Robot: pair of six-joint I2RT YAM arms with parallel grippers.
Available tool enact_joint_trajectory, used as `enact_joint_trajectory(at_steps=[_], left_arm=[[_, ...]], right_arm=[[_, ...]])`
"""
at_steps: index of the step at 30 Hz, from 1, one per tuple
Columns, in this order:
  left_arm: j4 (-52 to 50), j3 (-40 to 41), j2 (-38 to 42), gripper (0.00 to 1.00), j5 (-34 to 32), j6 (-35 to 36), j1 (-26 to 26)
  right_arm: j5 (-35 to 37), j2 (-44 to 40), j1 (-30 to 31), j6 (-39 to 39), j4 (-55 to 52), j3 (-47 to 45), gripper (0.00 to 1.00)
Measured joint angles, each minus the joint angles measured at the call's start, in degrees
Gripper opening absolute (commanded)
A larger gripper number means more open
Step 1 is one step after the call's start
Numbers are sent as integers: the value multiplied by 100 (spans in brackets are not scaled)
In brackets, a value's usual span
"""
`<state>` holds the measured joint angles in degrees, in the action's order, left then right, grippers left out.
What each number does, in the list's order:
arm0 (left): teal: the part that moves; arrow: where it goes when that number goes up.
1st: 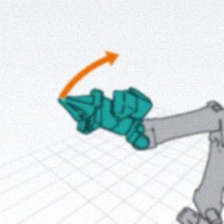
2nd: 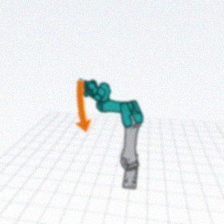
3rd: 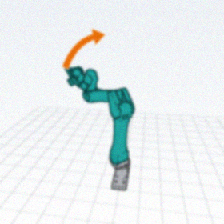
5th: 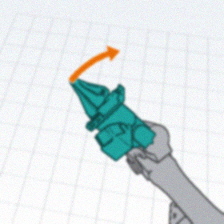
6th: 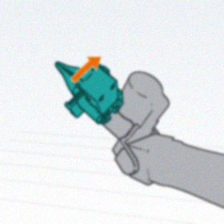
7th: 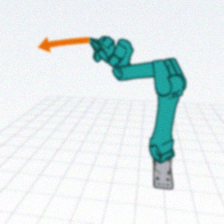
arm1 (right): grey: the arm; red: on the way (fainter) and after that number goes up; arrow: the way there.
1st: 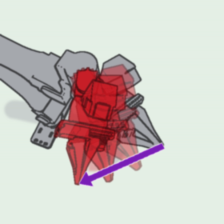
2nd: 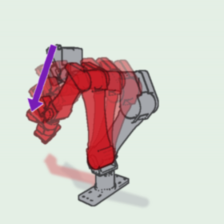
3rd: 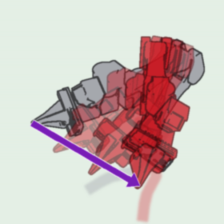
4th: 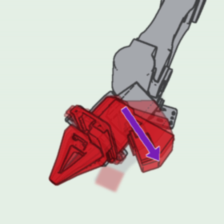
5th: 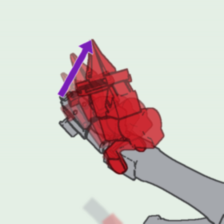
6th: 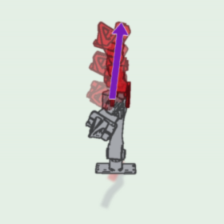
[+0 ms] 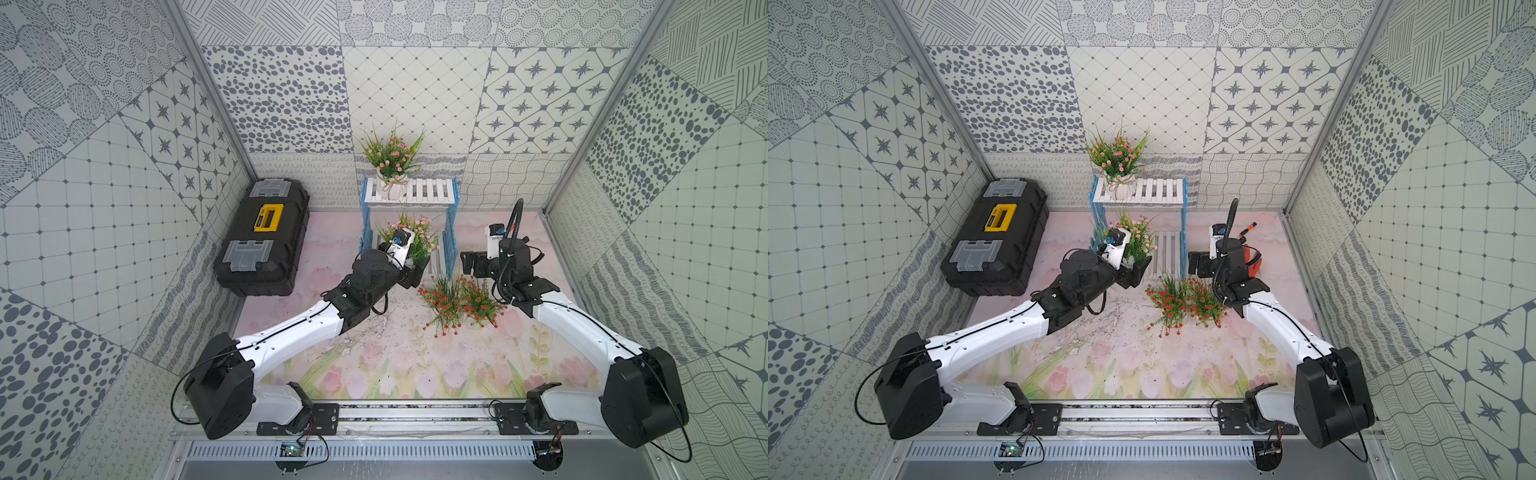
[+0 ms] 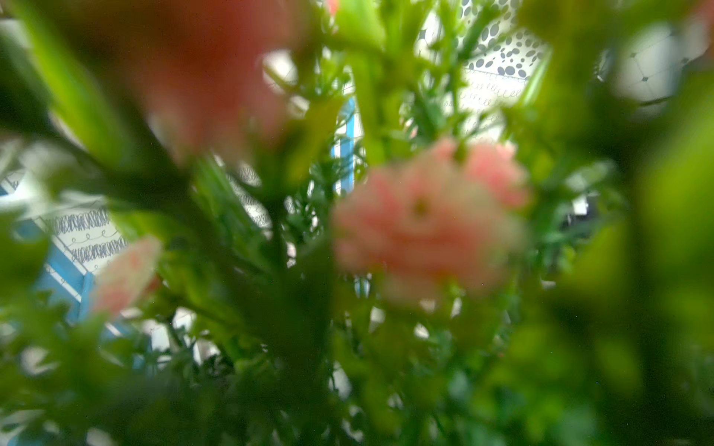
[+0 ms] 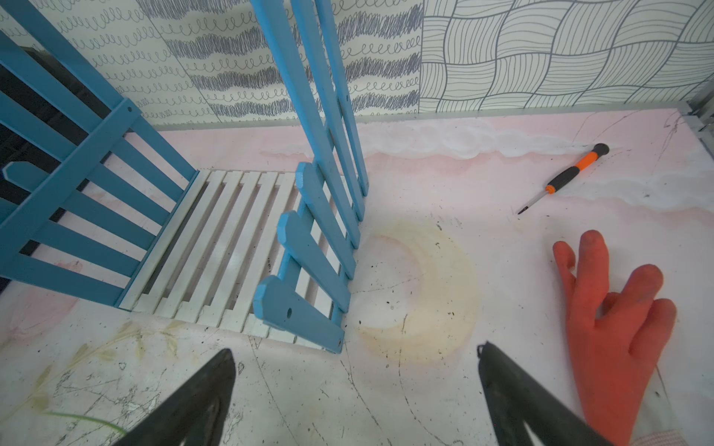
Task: Place the baby's breath potted plants on the rack by color
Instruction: Place the baby's breath potted plant on the rack.
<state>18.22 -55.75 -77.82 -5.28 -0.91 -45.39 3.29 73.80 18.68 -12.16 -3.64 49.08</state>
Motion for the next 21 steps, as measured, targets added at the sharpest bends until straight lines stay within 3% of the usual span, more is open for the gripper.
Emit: enact_joint_trajectory(at_steps=[21], left_arm=[[-1869, -4330, -2337, 63, 337, 190, 168]], right_arm=[[-79, -334, 0, -203, -44, 2, 98]])
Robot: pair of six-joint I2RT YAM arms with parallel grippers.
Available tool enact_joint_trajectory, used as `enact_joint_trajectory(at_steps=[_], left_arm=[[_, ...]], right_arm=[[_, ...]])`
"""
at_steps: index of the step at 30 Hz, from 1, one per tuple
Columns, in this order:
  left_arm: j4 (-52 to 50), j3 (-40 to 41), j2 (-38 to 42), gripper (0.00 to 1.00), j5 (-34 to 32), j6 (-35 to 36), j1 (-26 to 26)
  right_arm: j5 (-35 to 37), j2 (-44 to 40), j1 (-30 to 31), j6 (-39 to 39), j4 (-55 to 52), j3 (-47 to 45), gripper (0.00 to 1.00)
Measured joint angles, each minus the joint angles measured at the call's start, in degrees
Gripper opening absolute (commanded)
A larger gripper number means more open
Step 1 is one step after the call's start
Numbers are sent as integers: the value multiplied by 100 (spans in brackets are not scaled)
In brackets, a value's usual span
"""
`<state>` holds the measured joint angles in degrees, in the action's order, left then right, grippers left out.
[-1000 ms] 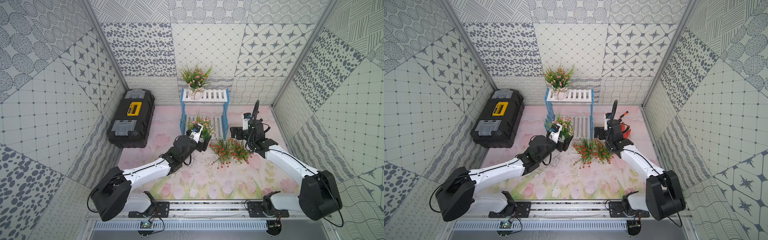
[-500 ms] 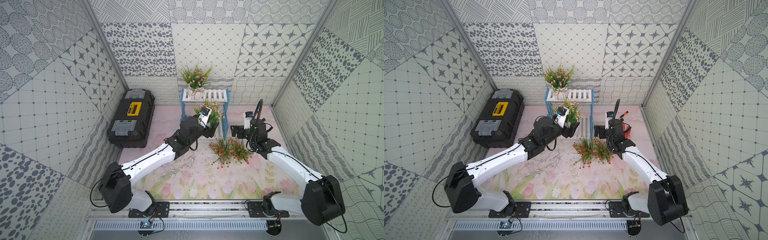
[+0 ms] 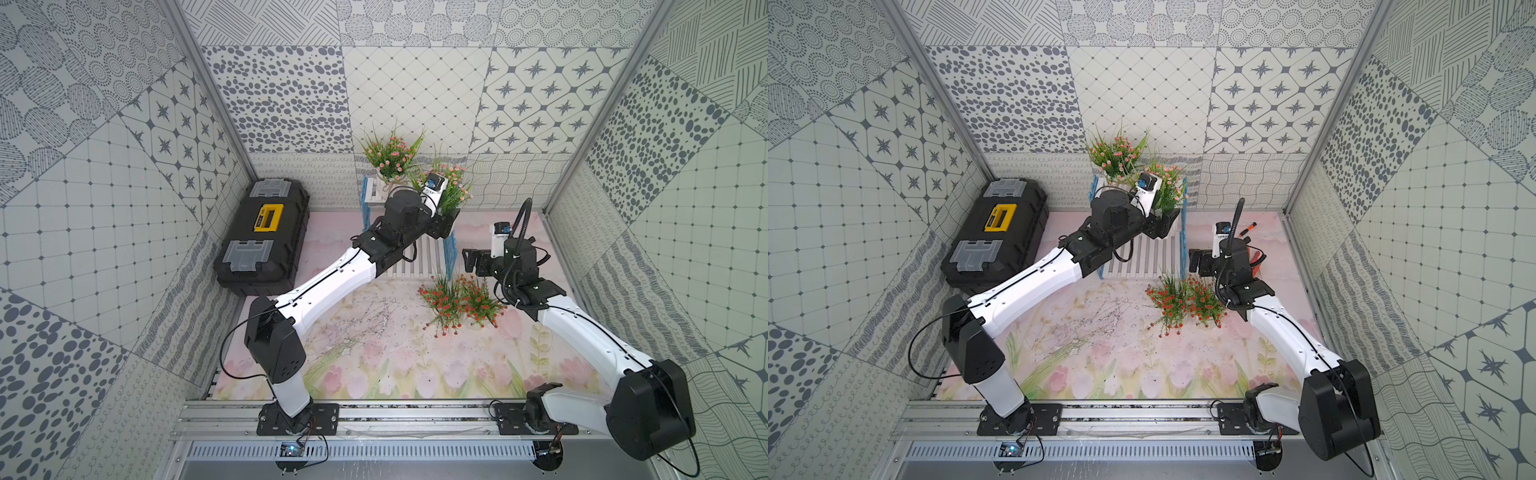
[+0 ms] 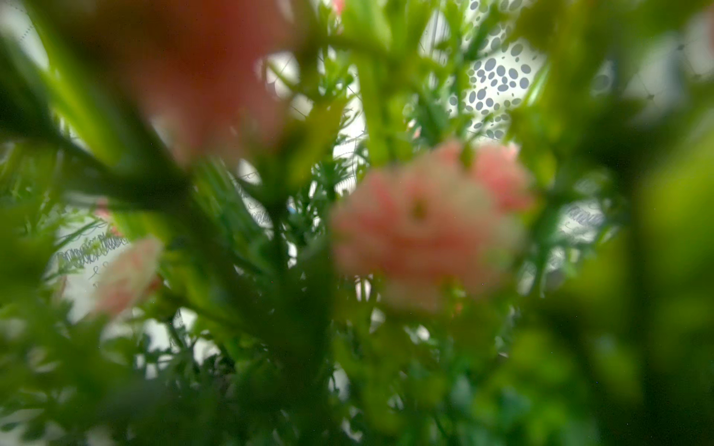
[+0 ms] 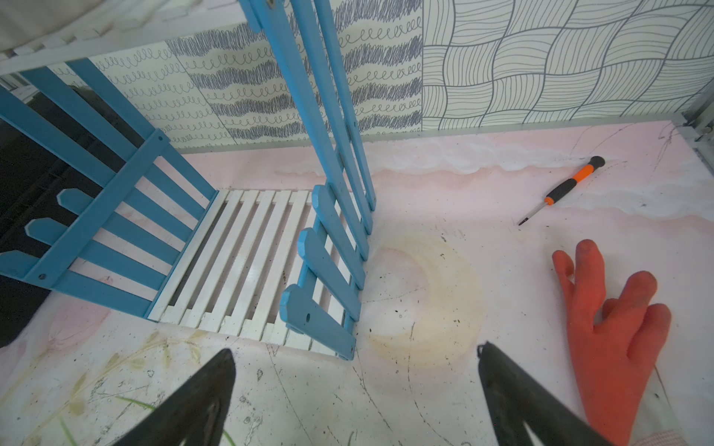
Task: Place the baby's breath potted plants on the rack by color
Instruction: Place the baby's breath potted plant on the rack.
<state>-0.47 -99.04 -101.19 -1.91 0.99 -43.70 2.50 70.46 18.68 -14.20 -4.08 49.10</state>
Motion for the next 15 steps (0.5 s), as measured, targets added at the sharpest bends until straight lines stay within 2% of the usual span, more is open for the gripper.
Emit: enact_joint_trajectory(at_steps=[8, 15], left_arm=[[-557, -1587, -1062, 63, 131, 90, 374], [-852, -2361, -1574, 64, 201, 223, 492]], right_arm=[[33, -332, 0, -13, 35, -138, 98], [55, -356, 0, 7, 79, -164, 98]])
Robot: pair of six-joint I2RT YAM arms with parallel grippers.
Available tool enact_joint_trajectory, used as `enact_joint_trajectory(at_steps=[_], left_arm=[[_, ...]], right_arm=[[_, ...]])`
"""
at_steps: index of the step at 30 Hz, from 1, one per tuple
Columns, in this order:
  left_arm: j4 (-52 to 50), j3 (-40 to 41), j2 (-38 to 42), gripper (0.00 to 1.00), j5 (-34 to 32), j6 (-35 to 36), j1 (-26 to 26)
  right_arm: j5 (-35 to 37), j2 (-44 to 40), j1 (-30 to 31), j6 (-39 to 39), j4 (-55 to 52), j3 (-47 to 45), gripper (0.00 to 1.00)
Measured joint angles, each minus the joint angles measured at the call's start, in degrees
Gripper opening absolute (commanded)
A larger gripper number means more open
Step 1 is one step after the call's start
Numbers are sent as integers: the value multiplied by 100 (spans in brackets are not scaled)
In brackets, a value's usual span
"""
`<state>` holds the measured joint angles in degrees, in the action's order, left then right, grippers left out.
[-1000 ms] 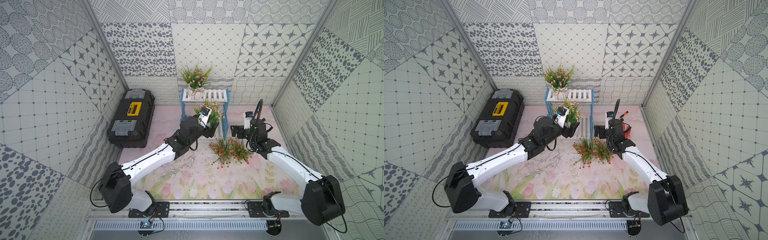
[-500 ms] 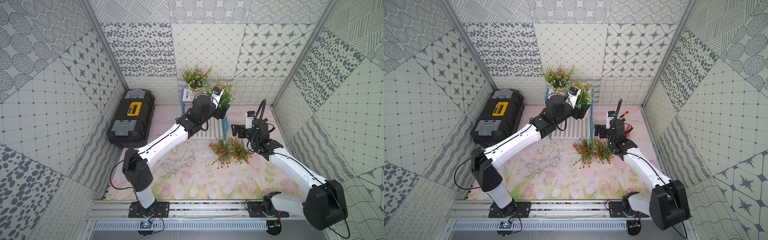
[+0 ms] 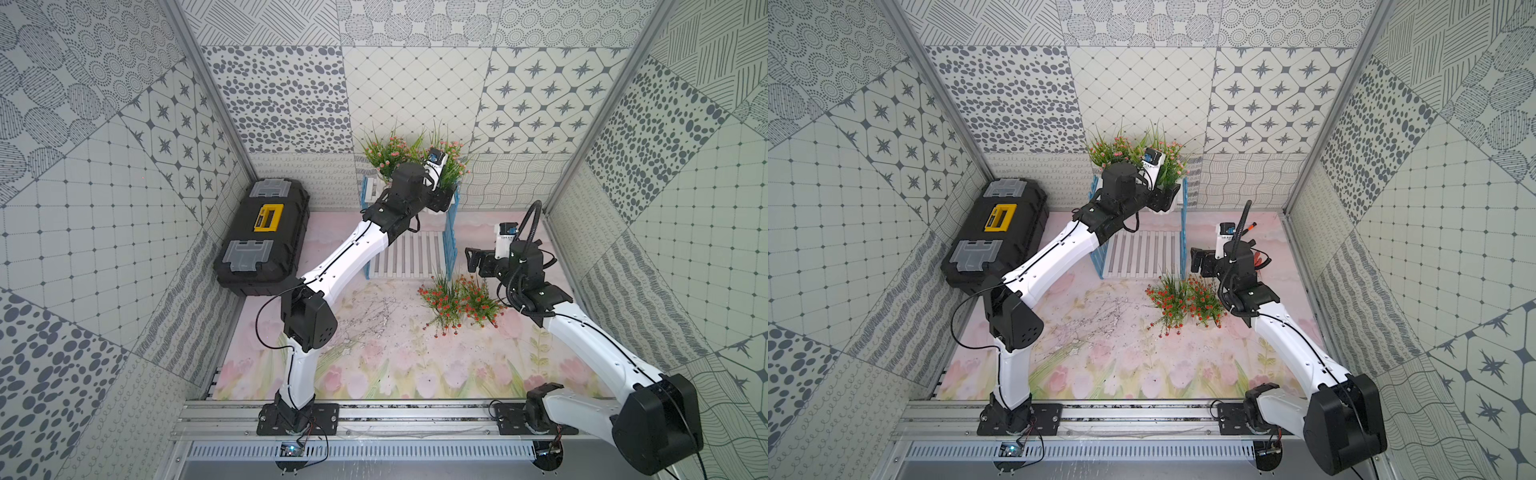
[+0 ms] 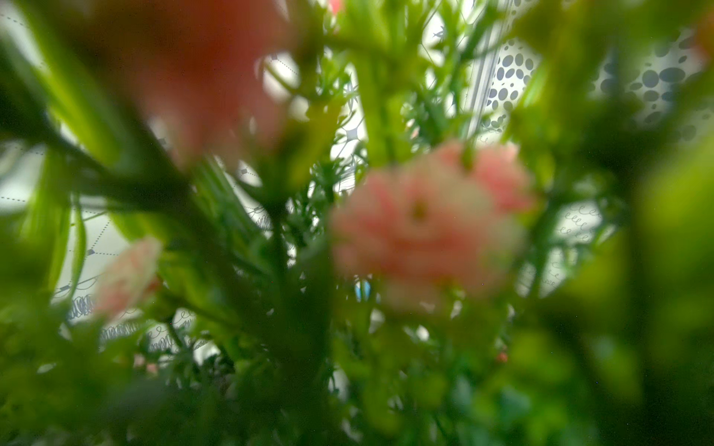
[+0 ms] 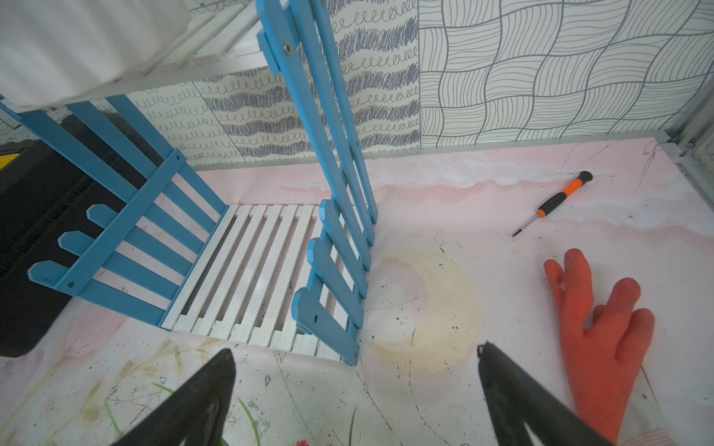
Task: Place the baby's breath potted plants on the rack by color
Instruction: Place the baby's breath potted plant on the rack.
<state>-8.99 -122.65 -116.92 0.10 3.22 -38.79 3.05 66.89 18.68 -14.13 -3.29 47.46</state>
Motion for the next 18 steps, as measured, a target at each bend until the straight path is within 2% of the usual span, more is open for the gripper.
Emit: enact_joint_trajectory(at_steps=[14, 18], left_arm=[[-389, -1714, -1204, 64, 76, 33, 205], [-424, -1939, -1403, 64, 81, 35, 229]], right_arm=[[0, 20, 0, 0, 2, -37, 98], [4, 20, 0, 2, 7, -44, 98]])
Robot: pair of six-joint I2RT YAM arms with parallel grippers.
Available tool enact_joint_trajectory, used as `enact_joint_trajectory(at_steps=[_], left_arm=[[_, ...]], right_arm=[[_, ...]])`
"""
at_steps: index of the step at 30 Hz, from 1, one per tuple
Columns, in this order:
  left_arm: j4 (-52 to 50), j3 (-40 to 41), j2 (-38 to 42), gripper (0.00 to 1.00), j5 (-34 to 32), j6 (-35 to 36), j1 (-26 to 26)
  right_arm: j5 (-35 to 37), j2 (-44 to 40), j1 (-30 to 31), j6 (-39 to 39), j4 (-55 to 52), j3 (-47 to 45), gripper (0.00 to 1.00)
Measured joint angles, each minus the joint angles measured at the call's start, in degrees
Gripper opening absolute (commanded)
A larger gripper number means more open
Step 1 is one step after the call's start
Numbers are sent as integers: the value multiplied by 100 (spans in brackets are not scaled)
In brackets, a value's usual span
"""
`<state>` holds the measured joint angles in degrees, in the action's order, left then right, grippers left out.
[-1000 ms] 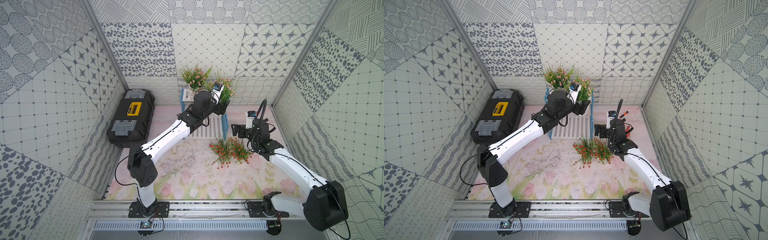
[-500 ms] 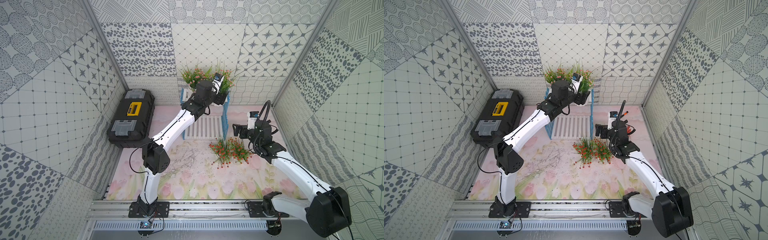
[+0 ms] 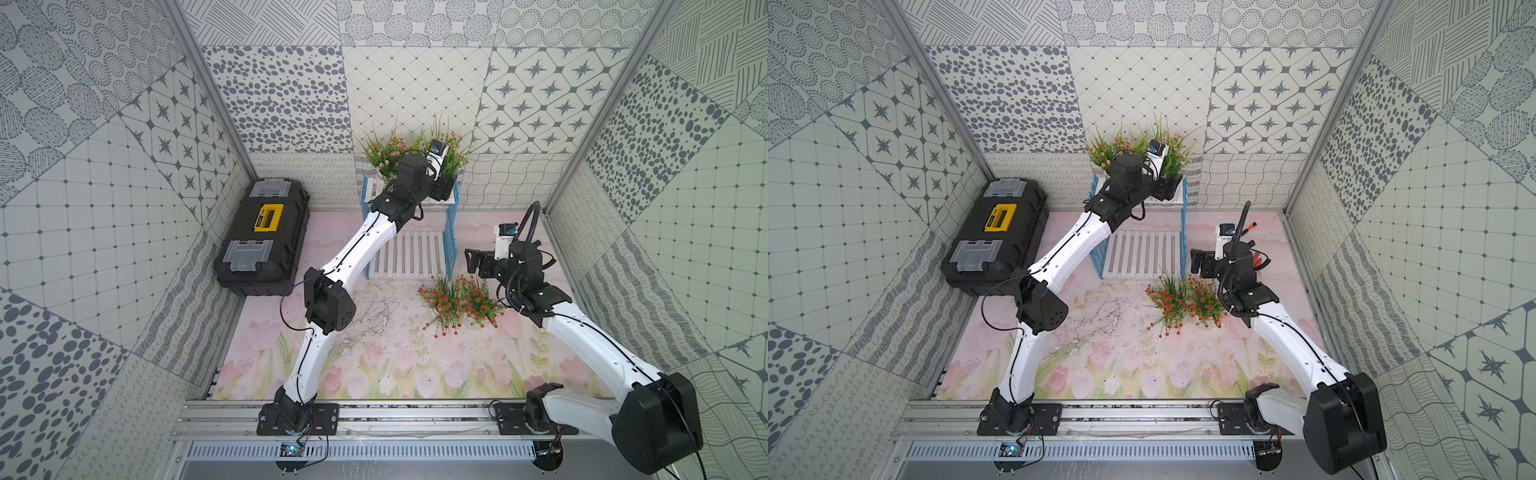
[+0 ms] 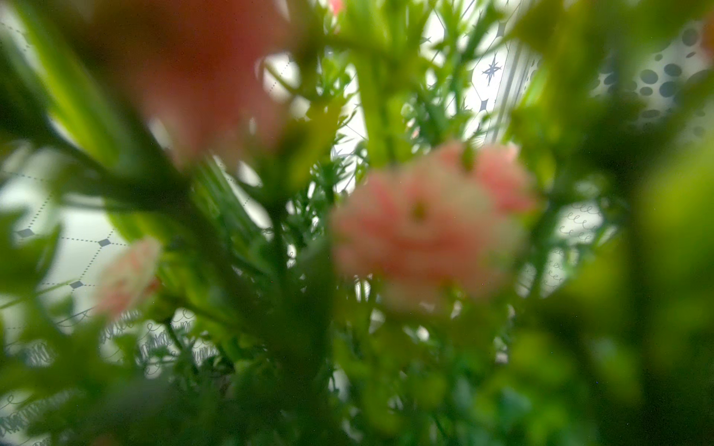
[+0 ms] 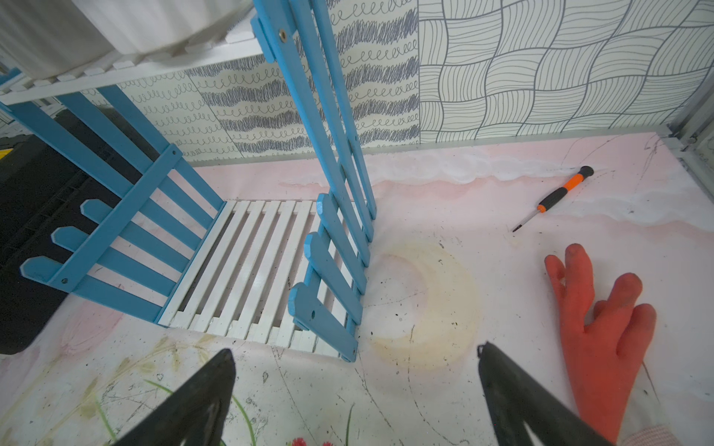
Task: Place the baby's breath potted plants on the rack by color
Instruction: Place the baby's breath potted plant on the rack.
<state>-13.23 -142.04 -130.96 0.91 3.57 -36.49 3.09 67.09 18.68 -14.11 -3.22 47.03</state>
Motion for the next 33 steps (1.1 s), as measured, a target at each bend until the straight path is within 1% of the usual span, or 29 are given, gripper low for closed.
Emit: enact_joint_trajectory(at_steps=[8, 17, 26, 33], left_arm=[[13, -164, -170, 64, 20, -4, 66], [55, -553, -448, 64, 33, -61, 199], [17, -778, -599, 68, 42, -131, 238], [17, -820, -627, 77, 63, -160, 243]], right_arm=[[2, 26, 0, 2, 0, -35, 98], [22, 68, 0, 20, 0, -68, 98], [22, 79, 0, 20, 4, -70, 98], [24, 81, 0, 20, 17, -105, 98]])
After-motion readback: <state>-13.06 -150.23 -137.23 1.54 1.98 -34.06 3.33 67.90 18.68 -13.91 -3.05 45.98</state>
